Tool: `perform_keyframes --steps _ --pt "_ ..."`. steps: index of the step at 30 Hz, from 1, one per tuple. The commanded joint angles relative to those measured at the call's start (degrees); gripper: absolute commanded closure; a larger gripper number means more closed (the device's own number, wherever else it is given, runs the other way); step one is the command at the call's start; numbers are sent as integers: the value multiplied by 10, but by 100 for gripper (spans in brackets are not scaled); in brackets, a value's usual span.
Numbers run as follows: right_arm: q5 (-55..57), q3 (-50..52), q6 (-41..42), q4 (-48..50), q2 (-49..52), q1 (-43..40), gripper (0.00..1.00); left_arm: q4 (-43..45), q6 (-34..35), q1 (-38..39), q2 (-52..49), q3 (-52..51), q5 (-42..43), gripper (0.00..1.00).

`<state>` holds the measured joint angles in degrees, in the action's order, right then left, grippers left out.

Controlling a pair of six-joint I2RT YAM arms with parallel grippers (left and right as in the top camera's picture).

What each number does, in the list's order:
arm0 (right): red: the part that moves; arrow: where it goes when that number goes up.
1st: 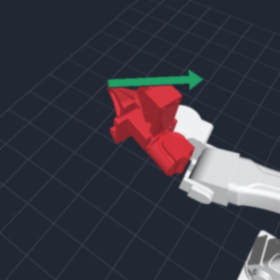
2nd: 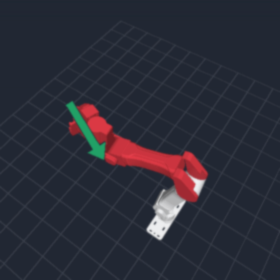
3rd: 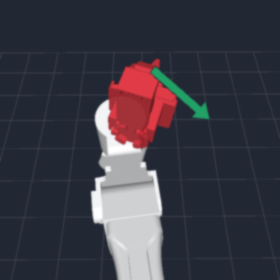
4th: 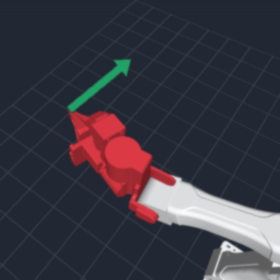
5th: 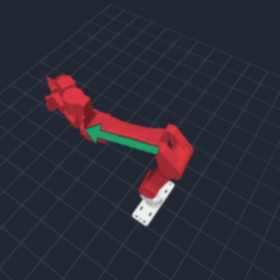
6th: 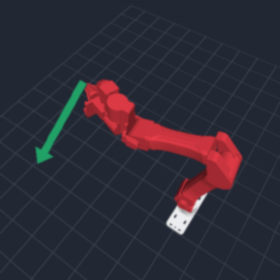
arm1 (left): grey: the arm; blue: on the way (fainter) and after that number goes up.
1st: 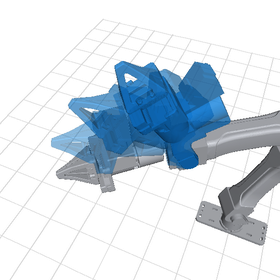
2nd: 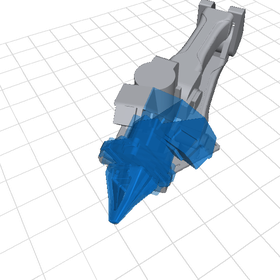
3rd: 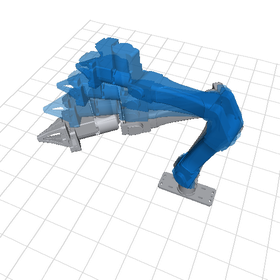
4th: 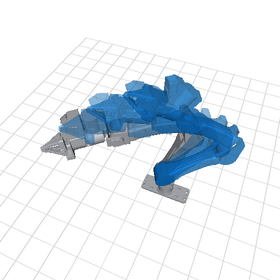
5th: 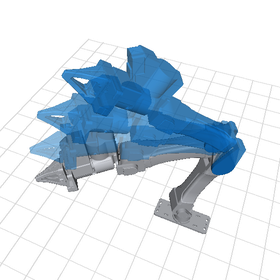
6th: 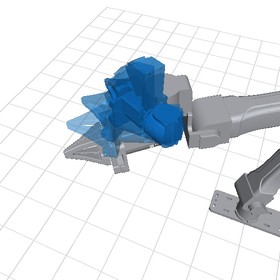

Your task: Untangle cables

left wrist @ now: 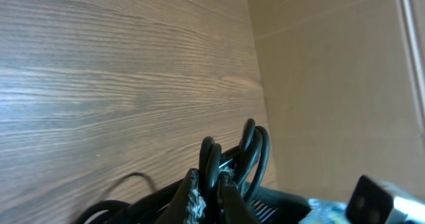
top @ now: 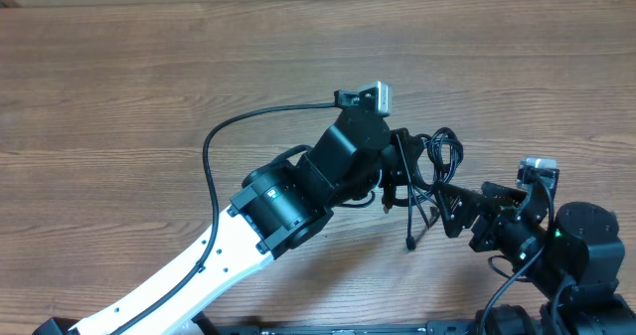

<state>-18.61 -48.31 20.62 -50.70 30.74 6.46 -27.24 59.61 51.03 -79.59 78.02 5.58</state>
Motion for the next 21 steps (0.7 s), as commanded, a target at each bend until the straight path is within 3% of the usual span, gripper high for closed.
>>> perform_keyframes --steps 1,7,12,21 --pt "-44 -12 -36 7 -5 0 0 18 63 4 2 4 -7 96" --pt "-107 -12 -95 8 -5 0 0 20 98 4 2 4 -18 96" --pt "-106 -12 -133 -5 -4 0 0 34 168 4 2 4 -4 96" --pt "-106 -12 -186 -37 -4 0 0 83 232 4 2 4 19 96"
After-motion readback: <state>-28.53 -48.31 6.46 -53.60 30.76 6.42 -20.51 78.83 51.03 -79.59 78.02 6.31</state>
